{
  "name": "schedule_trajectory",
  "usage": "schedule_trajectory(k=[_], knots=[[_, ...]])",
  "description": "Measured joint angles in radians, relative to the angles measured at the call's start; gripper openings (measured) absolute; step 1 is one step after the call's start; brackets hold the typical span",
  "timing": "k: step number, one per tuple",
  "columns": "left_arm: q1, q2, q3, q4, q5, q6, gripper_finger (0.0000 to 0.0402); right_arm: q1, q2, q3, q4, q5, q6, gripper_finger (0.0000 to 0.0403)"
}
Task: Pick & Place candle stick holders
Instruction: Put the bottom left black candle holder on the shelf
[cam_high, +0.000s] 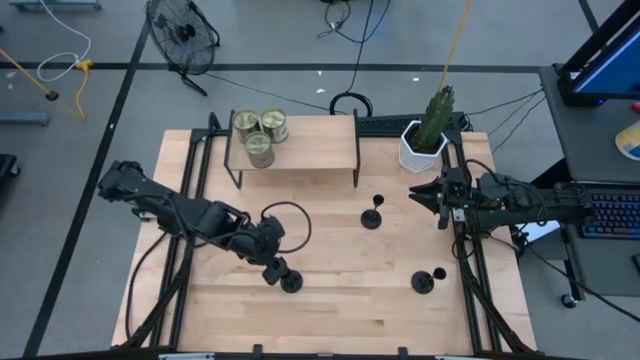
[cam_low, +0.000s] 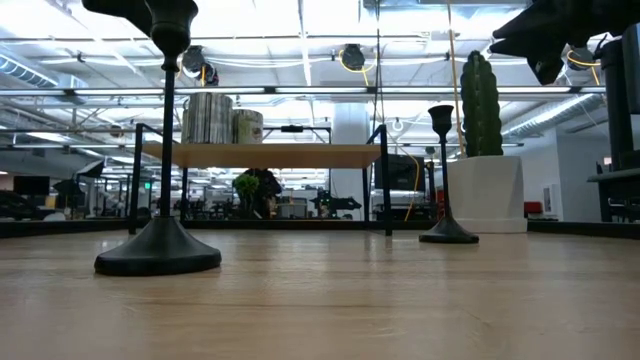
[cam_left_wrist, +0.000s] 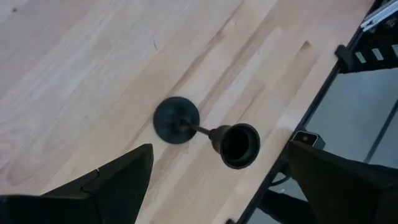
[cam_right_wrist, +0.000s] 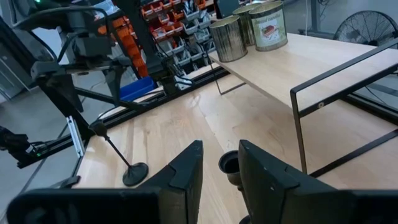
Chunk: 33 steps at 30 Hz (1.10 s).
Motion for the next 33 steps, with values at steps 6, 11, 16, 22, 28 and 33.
schedule_trajectory(k=[6, 11, 16, 22, 28, 33], knots=[[0.006, 0.027, 0.0, -0.001, 0.042, 0.001, 0.0379, 0.0, 0.0, 0.0, 0.001, 0.0, 0.0, 0.0094], [0.006, 0.04, -0.001, -0.007, 0.041, 0.012, 0.0379, 0.0, 0.0, 0.0, 0.001, 0.0, 0.003, 0.0095], [0.008, 0.038, -0.001, -0.016, 0.013, 0.015, 0.0378, 0.0, 0.0, 0.0, 0.001, 0.0, 0.003, 0.0094], [0.008, 0.038, -0.001, -0.02, 0.011, 0.019, 0.0378, 0.0, 0.0, 0.0, 0.001, 0.0, 0.004, 0.0096], [0.008, 0.038, -0.002, -0.066, 0.01, 0.005, 0.0378, 0.0, 0.0, 0.0, 0.001, 0.0, 0.003, 0.0094], [0.008, 0.038, -0.002, -0.06, -0.012, 0.006, 0.0378, 0.0, 0.0, 0.0, 0.001, 0.0, 0.003, 0.0095]])
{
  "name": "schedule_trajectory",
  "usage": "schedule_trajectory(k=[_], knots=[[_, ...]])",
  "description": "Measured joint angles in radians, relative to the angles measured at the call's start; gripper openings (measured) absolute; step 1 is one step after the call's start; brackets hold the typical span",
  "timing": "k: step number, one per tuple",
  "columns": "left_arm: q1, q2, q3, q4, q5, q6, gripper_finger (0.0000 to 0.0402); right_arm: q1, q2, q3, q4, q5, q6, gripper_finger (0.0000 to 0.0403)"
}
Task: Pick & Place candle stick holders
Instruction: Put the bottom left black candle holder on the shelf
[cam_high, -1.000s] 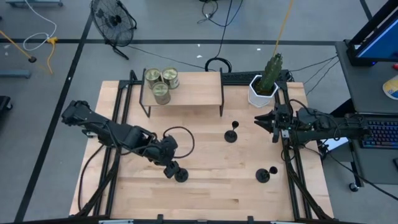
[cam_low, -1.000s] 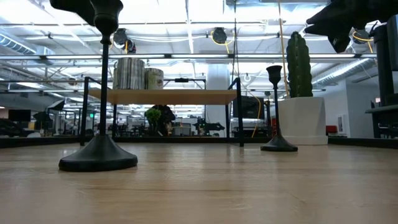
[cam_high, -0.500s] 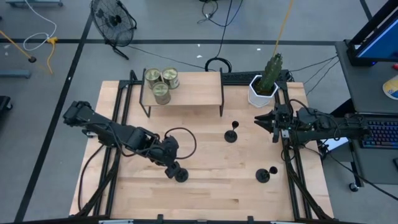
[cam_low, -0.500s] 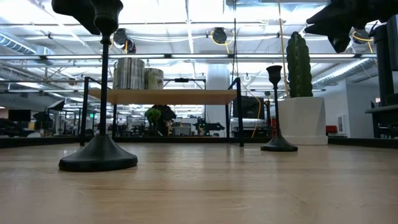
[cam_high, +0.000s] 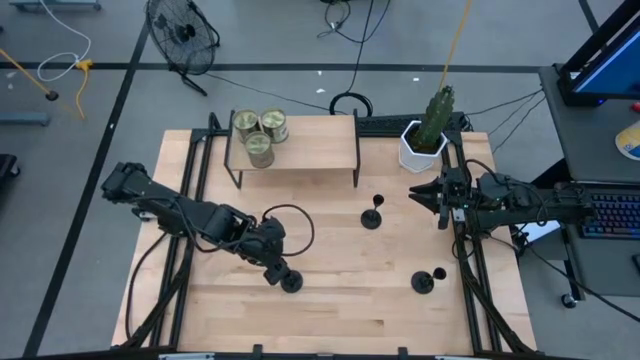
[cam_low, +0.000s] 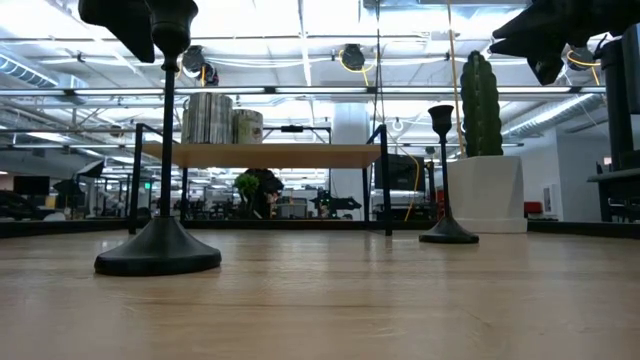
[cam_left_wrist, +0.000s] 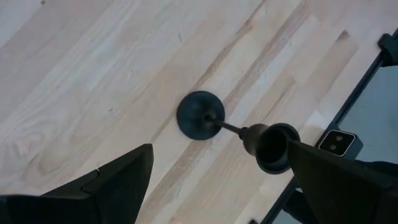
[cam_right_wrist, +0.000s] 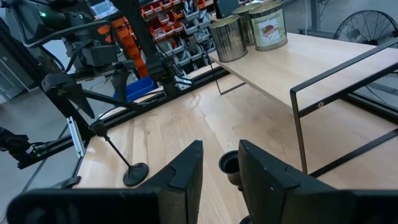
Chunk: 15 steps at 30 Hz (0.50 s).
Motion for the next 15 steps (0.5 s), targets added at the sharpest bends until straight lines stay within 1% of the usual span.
schedule_trajectory(k=[15], knots=[[0.0, 0.014, 0.0, 0.003, 0.009, 0.005, 0.0379, 0.0, 0.0, 0.0, 0.0, 0.0, 0.0, 0.0095]])
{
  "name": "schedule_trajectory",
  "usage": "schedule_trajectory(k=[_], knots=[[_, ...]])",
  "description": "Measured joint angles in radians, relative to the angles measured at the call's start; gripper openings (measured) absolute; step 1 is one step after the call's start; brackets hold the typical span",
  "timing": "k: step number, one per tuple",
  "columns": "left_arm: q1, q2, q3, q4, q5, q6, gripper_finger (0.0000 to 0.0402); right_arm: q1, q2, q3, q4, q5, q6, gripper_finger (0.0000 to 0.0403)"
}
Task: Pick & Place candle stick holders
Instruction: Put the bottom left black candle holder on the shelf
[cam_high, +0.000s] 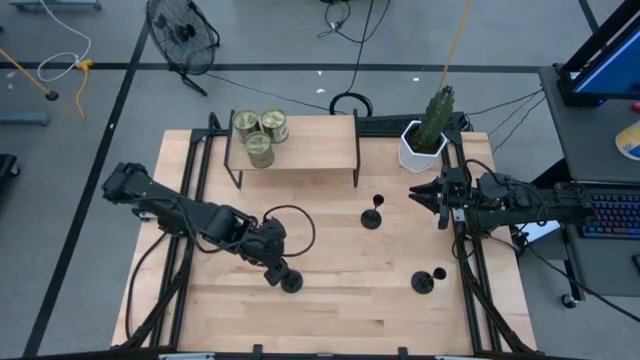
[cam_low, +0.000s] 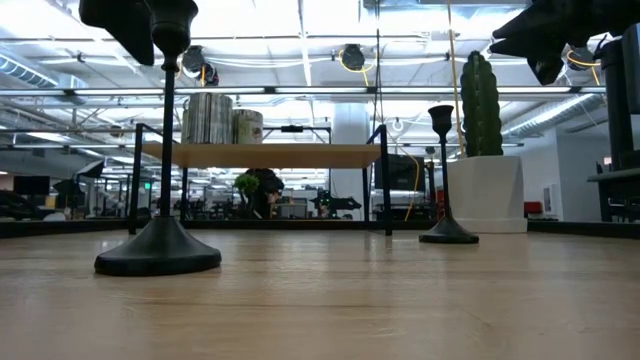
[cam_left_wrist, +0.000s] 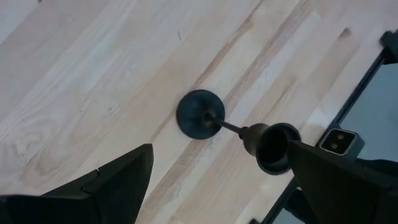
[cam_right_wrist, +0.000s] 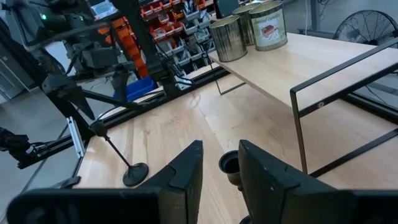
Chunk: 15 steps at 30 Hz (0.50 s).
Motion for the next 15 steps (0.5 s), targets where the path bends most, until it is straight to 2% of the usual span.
schedule_trajectory(k=[4, 15], knots=[[0.0, 0.035, -0.001, 0.007, 0.05, 0.012, 0.0379, 0.0, 0.0, 0.0, 0.001, 0.0, 0.0, 0.0095], [0.002, 0.078, -0.001, 0.001, 0.071, 0.046, 0.0378, 0.0, 0.0, 0.0, 0.0, 0.0, 0.0, 0.0094]])
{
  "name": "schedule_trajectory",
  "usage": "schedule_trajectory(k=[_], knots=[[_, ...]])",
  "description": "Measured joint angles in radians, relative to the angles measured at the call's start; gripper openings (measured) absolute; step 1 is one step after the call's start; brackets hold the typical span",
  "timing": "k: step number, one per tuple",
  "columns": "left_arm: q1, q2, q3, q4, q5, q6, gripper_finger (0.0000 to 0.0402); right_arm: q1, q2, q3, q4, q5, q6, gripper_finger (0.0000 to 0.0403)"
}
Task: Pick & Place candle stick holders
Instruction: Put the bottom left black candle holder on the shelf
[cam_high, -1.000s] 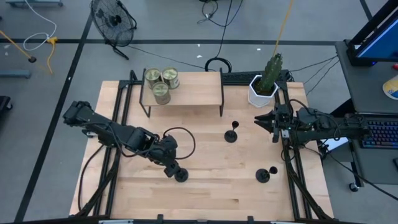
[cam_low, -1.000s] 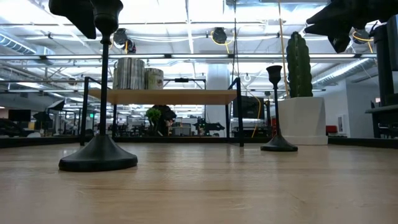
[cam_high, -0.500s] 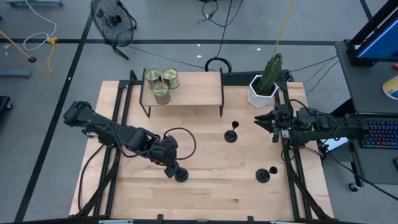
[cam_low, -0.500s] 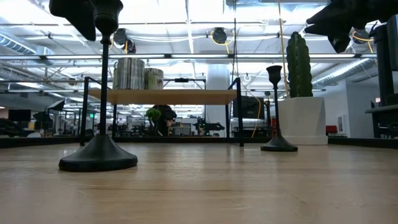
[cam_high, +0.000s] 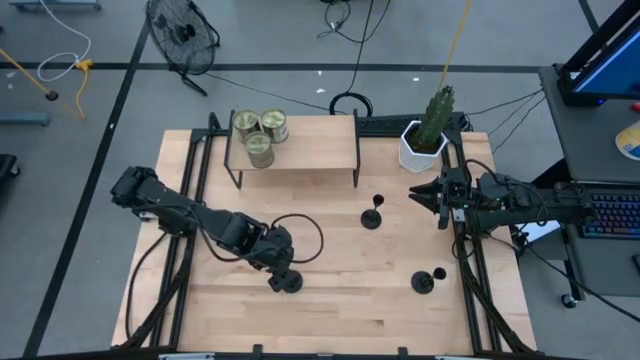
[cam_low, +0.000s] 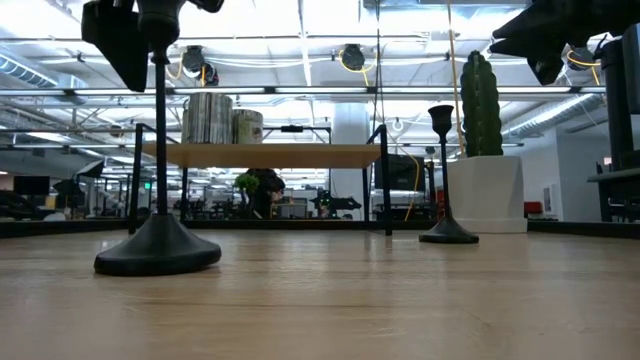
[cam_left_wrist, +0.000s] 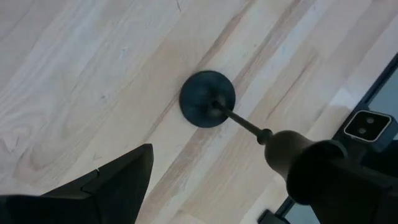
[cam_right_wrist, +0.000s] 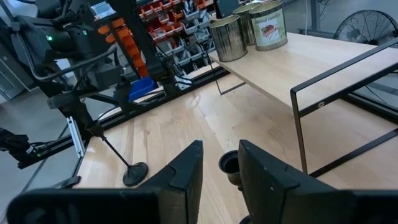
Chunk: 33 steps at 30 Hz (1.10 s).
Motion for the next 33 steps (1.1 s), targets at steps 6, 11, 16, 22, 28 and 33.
schedule_trajectory(k=[6, 11, 16, 22, 28, 33], knots=[[0.0, 0.0, 0.0, 0.002, 0.002, 0.015, 0.0319, 0.0, 0.0, 0.0, 0.0, 0.0, 0.004, 0.0096], [0.001, 0.0, 0.0, 0.002, 0.002, 0.015, 0.0234, 0.0, 0.0, 0.0, 0.0, 0.0, 0.004, 0.0094], [0.002, -0.001, 0.001, 0.004, 0.005, 0.026, 0.0148, 0.0, 0.0, 0.0, 0.0, 0.0, 0.004, 0.0096], [0.014, -0.001, 0.002, 0.006, 0.059, 0.051, 0.0036, 0.0, 0.0, 0.0, 0.0, 0.0, 0.004, 0.0094], [0.032, -0.005, 0.003, 0.0, 0.096, 0.059, 0.0029, 0.0, 0.0, 0.0, 0.001, 0.0, 0.004, 0.0094], [0.044, -0.003, 0.032, 0.002, 0.12, 0.091, 0.0016, 0.0, 0.0, 0.0, 0.0, 0.0, 0.004, 0.0095]])
